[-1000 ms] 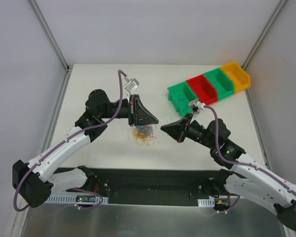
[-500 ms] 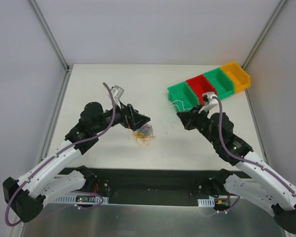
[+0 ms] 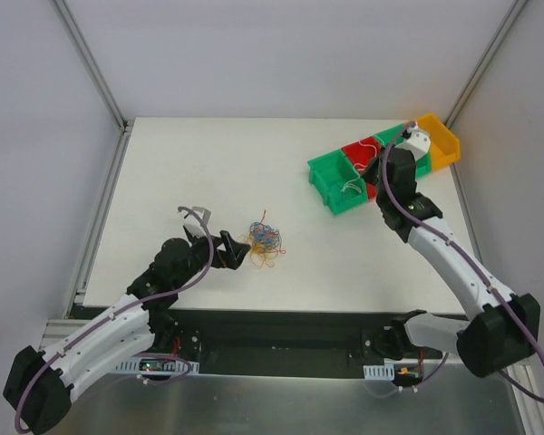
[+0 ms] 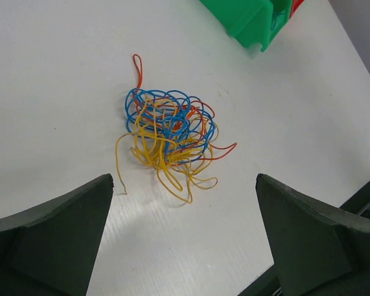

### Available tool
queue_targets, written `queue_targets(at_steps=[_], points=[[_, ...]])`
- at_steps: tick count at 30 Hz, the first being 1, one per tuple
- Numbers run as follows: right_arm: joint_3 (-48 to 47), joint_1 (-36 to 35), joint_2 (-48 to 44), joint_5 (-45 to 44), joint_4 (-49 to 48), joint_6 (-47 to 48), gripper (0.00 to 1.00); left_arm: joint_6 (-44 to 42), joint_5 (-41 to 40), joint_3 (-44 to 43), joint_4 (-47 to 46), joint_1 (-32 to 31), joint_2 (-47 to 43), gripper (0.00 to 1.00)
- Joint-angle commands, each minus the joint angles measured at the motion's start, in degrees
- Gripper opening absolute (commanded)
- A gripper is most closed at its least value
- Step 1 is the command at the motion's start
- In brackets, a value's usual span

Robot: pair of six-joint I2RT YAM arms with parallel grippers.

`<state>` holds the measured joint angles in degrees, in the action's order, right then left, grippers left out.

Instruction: Untangle the cables

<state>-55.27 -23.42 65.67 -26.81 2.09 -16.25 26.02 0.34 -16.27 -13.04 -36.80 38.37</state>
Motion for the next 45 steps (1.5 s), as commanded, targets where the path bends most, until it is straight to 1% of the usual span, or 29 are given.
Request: queue_targets(at_steps=[1,2,4,7,8,12,14,18,23,29,33,37,41,45], points=[[-9.8,1.2,6.5,-4.9,-7.4,3.0,0.0,2.5,-3.4,6.1,-9.2,-0.4,-7.2,0.99],[-10.9,1.5,7.6,-5.7,-7.5,4.1,0.0,3.4,-3.3,8.1,-10.4,-0.5,-8.6,0.99],[-11.6,2.6,10.3,-4.5,-9.0,6.8,0.0,5.0,-3.9,11.6,-13.3,-0.5,-10.5,0.99],[-8.9,4.4,12.6,-3.2,-16.6,13.4,0.0,4.7,-3.2,13.7,-16.0,-0.5,-12.3,0.99],[-8.9,5.2,13.8,-2.6,-17.4,14.9,0.0,4.9,-3.8,13.7,-16.1,-0.5,-12.1,0.99],[-13.2,10.1,19.4,3.1,-15.4,15.9,0.0,4.7,-3.2,14.0,-18.0,-0.5,-10.2,0.96],[-14.3,11.8,21.2,4.2,-15.4,18.4,0.0,4.6,-2.9,14.0,-18.9,-0.5,-9.3,0.95],[-16.7,13.2,26.6,5.8,-14.0,22.0,0.0,4.2,-2.2,12.8,-20.0,-0.5,-5.6,0.93],[-20.1,13.7,34.2,10.5,-10.6,23.2,0.0,3.7,-0.8,11.4,-21.3,-0.5,-1.8,0.9],[-26.0,13.8,41.8,10.2,-0.5,21.7,0.0,4.0,-1.2,12.3,-22.3,-0.5,-2.5,0.9],[-30.2,13.8,45.7,15.1,5.9,19.8,0.0,3.9,-1.1,11.8,-22.4,-0.5,-1.5,0.9],[-31.2,13.8,47.3,19.7,7.7,16.4,0.0,3.8,-0.8,11.1,-22.2,-0.5,-0.1,0.9],[-30.5,13.7,47.9,29.5,5.9,8.8,0.0,3.7,-0.6,10.6,-22.0,-0.5,0.7,0.9],[-30.0,13.4,47.0,30.8,4.2,4.8,0.0,3.4,-0.4,9.9,-21.9,-0.5,1.6,0.9]])
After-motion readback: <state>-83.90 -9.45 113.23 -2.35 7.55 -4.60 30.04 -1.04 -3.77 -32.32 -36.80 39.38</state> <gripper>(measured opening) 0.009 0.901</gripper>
